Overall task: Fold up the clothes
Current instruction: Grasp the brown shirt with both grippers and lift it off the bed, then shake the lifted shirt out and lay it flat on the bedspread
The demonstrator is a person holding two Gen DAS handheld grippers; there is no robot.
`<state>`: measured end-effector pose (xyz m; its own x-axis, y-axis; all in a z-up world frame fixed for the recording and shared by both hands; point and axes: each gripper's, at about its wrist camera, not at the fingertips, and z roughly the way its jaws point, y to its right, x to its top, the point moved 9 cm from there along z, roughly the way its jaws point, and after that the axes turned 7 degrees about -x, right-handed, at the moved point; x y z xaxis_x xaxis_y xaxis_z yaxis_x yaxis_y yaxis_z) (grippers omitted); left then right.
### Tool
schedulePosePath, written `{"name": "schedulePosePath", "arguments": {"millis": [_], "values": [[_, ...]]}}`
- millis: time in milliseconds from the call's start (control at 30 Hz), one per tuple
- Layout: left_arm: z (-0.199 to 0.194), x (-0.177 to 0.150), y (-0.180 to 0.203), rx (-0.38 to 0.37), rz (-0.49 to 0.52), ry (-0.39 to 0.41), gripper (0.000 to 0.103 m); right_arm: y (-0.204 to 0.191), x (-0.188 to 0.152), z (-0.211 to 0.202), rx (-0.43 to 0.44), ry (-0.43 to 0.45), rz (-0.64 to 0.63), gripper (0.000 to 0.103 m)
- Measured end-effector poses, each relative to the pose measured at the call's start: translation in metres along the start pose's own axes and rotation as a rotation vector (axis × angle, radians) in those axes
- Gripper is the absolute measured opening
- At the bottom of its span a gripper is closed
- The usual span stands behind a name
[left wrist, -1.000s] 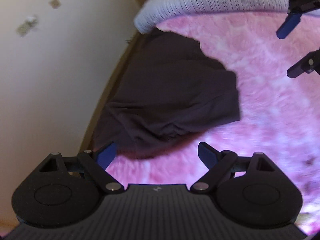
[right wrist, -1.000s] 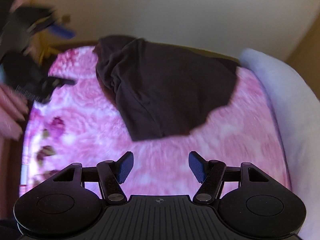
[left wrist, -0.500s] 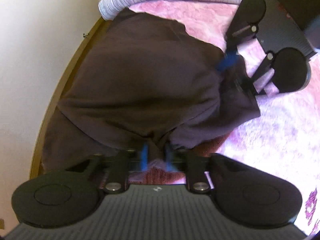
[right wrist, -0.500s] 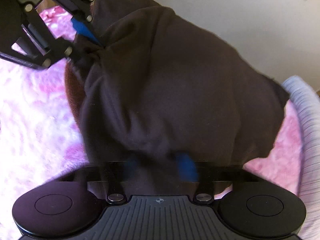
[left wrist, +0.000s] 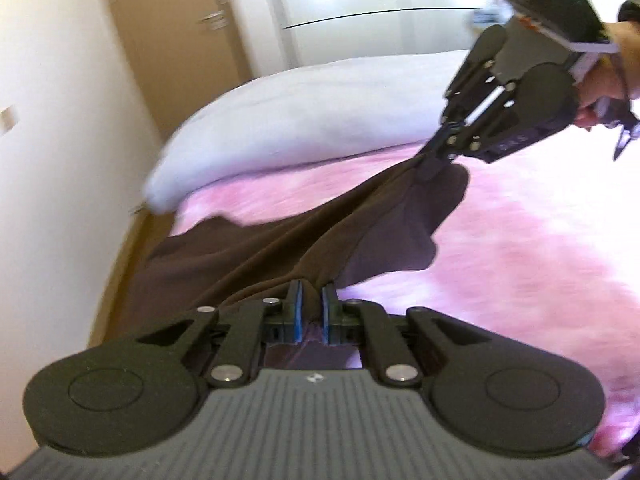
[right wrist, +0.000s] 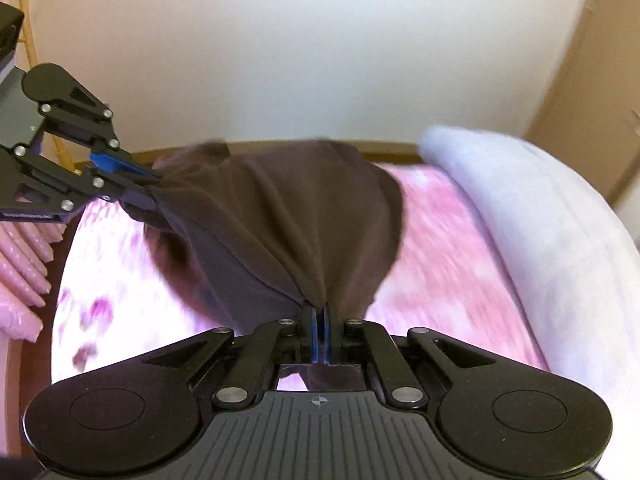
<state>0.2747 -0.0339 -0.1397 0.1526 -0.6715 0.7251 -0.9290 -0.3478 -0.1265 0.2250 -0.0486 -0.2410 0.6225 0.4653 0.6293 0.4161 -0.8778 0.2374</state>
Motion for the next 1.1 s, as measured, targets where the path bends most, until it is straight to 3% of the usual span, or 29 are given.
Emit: {"name": "schedulePosePath", "arguments": {"millis": [233, 400, 533, 600, 733, 833, 900, 1033, 1100], "values": [[-0.018, 0.064, 0.232, -0.302, 0.079, 0.054, 0.006, 0.045, -0.173, -0.183, -0.145, -0.084, 0.229, 0.001], [-0.022, 0.109, 0.402, -0.534, 0.024, 0.081, 0.005, 0.07, -0.31, -0.324, -0.276, -0.117, 0.369, 0.001], [-0.032, 0.168, 0.507, -0.758, 0.032, 0.136, 0.005, 0.1, -0.386, -0.452, -0.442, -0.127, 0.484, 0.001], [-0.045, 0.199, 0.544, -0.862, 0.06, 0.178, 0.005, 0.115, -0.398, -0.515, -0.539, -0.096, 0.522, 0.001], [-0.082, 0.262, 0.556, -1.002, 0.037, 0.313, 0.004, 0.139, -0.381, -0.619, -0.709, 0.012, 0.498, 0.001], [-0.093, 0.285, 0.516, -1.007, -0.053, 0.377, 0.004, 0.149, -0.334, -0.655, -0.775, 0.126, 0.399, 0.001], [-0.087, 0.287, 0.481, -0.971, -0.132, 0.38, 0.004, 0.154, -0.301, -0.655, -0.773, 0.204, 0.331, 0.001], [-0.033, 0.25, 0.39, -0.81, -0.321, 0.28, 0.006, 0.163, -0.236, -0.578, -0.656, 0.3, 0.236, 0.002], [0.013, 0.208, 0.336, -0.641, -0.398, 0.164, 0.01, 0.16, -0.217, -0.5, -0.574, 0.265, 0.225, 0.002]]}}
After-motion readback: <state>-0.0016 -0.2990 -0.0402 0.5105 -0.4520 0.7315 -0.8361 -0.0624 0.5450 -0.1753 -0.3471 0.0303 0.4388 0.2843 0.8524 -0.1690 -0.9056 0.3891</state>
